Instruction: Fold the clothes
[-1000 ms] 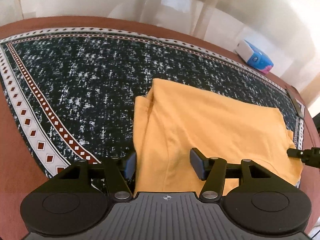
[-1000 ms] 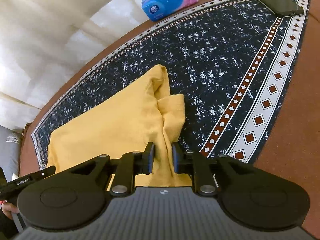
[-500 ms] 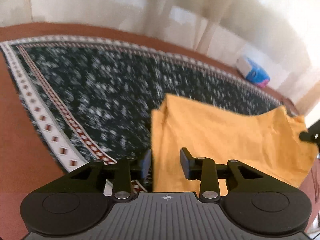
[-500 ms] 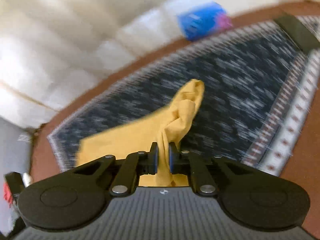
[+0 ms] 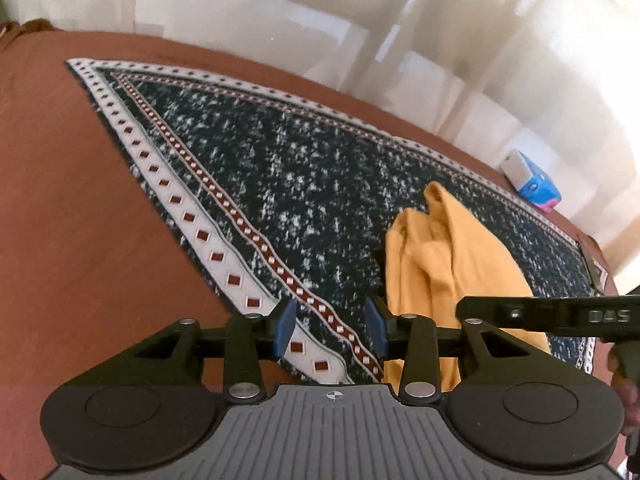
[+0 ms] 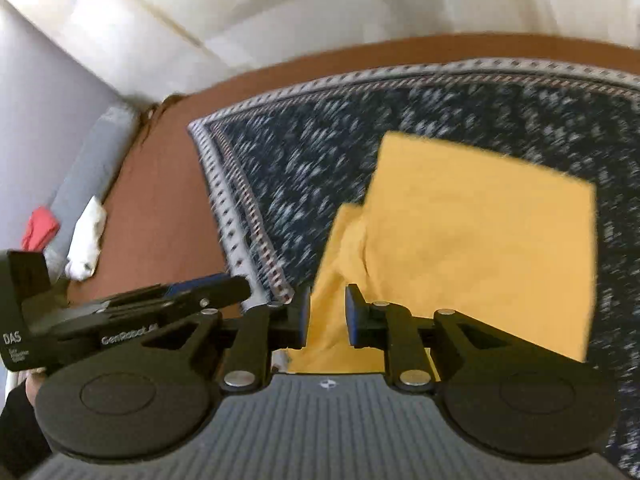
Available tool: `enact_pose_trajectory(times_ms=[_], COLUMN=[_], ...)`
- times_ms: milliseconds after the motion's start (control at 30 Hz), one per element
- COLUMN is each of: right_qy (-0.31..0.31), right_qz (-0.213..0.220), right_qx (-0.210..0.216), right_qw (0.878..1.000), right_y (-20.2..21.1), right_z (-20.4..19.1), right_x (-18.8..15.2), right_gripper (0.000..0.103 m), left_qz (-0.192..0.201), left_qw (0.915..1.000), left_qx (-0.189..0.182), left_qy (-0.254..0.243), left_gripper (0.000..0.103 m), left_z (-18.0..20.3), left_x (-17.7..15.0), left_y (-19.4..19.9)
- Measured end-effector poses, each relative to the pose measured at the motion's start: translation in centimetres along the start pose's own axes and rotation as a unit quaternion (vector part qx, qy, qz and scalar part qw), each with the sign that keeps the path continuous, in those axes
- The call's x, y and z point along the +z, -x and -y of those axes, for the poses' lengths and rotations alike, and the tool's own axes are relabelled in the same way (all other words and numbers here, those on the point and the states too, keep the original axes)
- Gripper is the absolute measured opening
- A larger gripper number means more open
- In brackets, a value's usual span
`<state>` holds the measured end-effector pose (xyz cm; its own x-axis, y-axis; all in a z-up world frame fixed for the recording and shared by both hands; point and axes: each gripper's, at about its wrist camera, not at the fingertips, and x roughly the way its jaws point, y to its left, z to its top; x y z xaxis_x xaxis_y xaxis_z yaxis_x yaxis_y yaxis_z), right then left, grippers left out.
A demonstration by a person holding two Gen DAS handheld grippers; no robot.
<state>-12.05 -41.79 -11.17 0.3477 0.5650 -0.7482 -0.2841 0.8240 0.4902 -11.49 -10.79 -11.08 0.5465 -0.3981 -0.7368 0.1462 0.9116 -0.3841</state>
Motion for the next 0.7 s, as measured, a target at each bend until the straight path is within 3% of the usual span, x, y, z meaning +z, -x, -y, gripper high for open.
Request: enact_pose_trajectory(times_ms=[100,167,200,333,467,500,567,600,633,700], right_qy=[0.001,-0.001,-0.007,-0.049,-0.089,-0.098,-0.111,-0.118,-0.124,-0.13], right_qz=[0.028,0.055,0.064,0.082,0.077,0.074,0.068,0.066,0.064,0.063], right_qx=[0.0,-0.019,-0.029,-0.069,-0.095,-0.097,-0.099,-0.098,-0.097,-0.095], right_qw=[1.0,0.998,0.997,0.993,0.989,0.988,0.987,0.986,0.986,0.985], right_y=[2.9,5.5,6.5,9.3,9.4,9.3,9.1,9.0,8.9,8.8], right_z=[1.1,2.3,3.1,6.7,9.5,10.1,10.9,11.3,11.6,11.8], right_x=[-0.4,-0.7,-1.0,-2.6,-5.0,-5.5,-6.5,-6.9,-7.2,-7.4], right_gripper=[0.023,0.041,0.042,0.042,0.043,0.043,0.043,0.043,0.043,0.043], left_qz=[-0.004,-0.012,-0.016,-0.027,-0.038,-0.044,-0.059,-0.062,-0.066,-0.065], left_qw=[0.9992,0.9973,0.9962,0.9932,0.9921,0.9919,0.9916,0.992,0.9922,0.9937], left_qx=[-0.038,-0.067,-0.076,-0.08,-0.08,-0.079,-0.072,-0.058,-0.048,-0.053], left_qy=[-0.013,-0.028,-0.038,-0.08,-0.089,-0.089,-0.09,-0.093,-0.094,-0.074], left_gripper=[0.058,0.065,0.067,0.069,0.068,0.063,0.043,0.013,0.003,0.0], left_z=[1.2,2.4,3.2,6.5,8.4,8.6,9.0,9.1,9.0,8.4], left_x=[0.3,0.5,0.5,0.3,0.2,0.3,0.4,0.4,0.4,0.6], left_y=[0.1,-0.4,-0.8,-3.0,-4.9,-5.4,-6.3,-6.6,-7.0,-6.8])
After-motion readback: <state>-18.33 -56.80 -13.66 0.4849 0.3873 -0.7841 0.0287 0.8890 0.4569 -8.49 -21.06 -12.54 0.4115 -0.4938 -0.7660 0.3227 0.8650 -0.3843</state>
